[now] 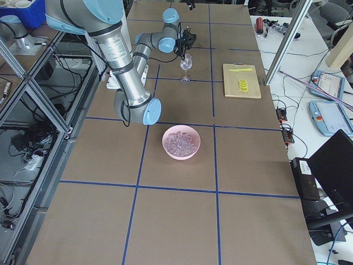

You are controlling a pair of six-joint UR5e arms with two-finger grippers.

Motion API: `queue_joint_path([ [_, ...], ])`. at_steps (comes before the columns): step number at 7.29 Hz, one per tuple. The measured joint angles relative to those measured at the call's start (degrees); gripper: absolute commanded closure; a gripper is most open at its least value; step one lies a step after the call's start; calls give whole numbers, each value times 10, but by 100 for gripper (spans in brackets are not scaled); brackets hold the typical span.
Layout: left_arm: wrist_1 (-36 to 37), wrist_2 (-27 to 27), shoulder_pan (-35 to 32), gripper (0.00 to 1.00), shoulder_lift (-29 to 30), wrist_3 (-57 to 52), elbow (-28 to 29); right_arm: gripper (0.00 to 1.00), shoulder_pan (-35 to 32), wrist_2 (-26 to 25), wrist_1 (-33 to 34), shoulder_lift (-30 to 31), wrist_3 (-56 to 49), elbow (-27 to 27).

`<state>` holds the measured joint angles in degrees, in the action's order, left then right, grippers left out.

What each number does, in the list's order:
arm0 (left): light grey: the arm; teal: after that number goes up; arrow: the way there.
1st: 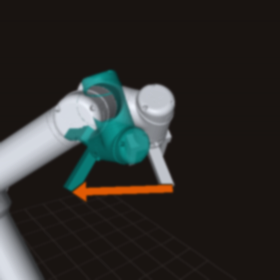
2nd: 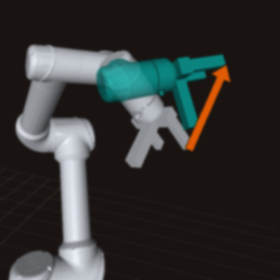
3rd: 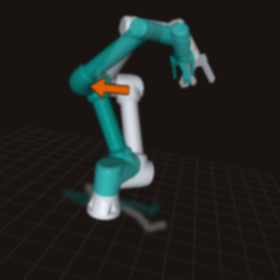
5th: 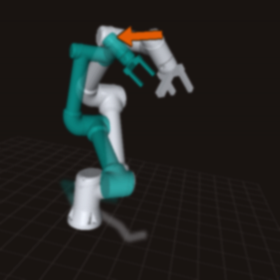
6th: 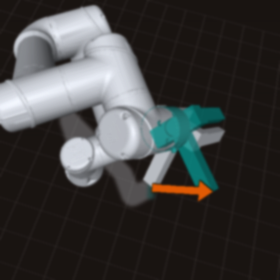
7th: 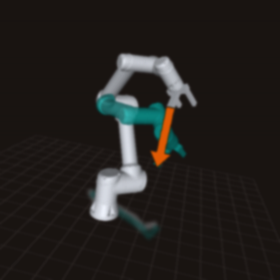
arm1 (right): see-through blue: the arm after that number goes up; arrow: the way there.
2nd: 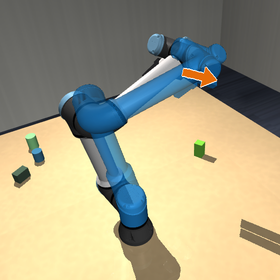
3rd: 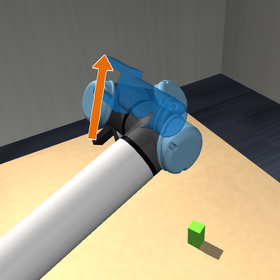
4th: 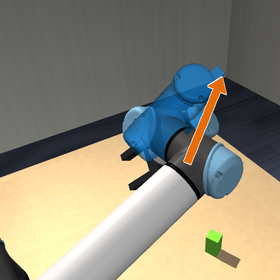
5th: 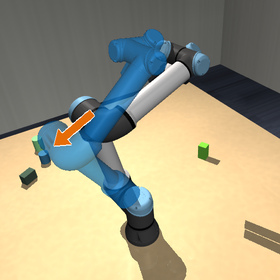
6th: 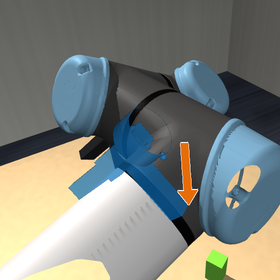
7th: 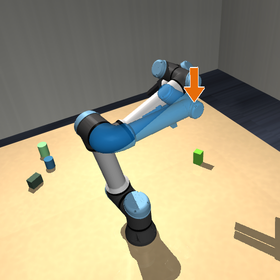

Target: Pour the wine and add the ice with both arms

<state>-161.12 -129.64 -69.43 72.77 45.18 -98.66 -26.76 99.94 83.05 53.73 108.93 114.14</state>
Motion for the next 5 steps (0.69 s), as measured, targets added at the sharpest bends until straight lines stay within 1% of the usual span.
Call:
queue_joint_path([
  [1,0,0,0,0,0,0,1,35,-9,5,8,2,-1,7],
  [2,-1,1,0,0,0,0,2,0,-38,28,23,16,-5,24],
  [3,0,1,0,0,1,-1,4,0,-83,71,36,44,-27,40],
  [4,1,8,0,0,3,-4,7,0,-142,126,41,83,-86,49],
  [5,3,20,1,0,3,-7,10,0,-192,165,43,121,-164,50],
])
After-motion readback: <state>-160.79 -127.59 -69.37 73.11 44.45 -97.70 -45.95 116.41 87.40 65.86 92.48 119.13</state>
